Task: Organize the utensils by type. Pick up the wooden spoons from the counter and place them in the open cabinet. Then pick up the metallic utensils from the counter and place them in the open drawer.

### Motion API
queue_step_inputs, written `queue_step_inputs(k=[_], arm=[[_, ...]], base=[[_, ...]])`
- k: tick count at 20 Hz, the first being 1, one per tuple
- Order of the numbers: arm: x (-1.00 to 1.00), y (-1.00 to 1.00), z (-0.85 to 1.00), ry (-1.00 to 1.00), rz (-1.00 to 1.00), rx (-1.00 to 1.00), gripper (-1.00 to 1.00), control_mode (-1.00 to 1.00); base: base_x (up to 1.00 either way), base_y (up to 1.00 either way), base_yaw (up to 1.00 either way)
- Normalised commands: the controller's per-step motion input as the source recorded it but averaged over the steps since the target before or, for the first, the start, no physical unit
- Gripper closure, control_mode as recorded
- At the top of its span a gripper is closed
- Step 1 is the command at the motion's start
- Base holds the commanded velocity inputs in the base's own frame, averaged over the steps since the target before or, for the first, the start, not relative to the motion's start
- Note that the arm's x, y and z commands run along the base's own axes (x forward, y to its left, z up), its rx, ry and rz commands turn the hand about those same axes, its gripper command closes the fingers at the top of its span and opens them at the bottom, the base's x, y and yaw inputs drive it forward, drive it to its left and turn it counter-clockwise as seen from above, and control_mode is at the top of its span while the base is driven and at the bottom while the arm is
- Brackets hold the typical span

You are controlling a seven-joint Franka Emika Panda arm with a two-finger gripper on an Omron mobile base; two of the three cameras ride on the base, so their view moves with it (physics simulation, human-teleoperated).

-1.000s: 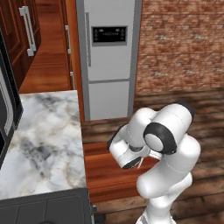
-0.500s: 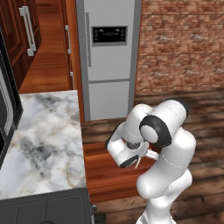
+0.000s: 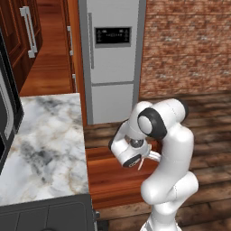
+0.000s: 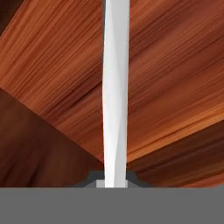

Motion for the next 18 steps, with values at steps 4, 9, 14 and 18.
queue_step_inputs(k=[4,9,14,18], arm=[[0.08,0.0,-0.5,0.01,0.0,0.0,1.0,-1.0],[-0.23,-0.01,-0.58,-0.04,0.0,0.01,1.0,-1.0],[-0.16,-0.06,-0.48,-0.05,0.0,0.04,1.0,-1.0],[0.0,-0.05,-0.36,0.0,0.0,0.07,1.0,-1.0]], base=[[0.0,0.0,0.0],[0.0,0.0,0.0],[0.0,0.0,0.0],[0.0,0.0,0.0]])
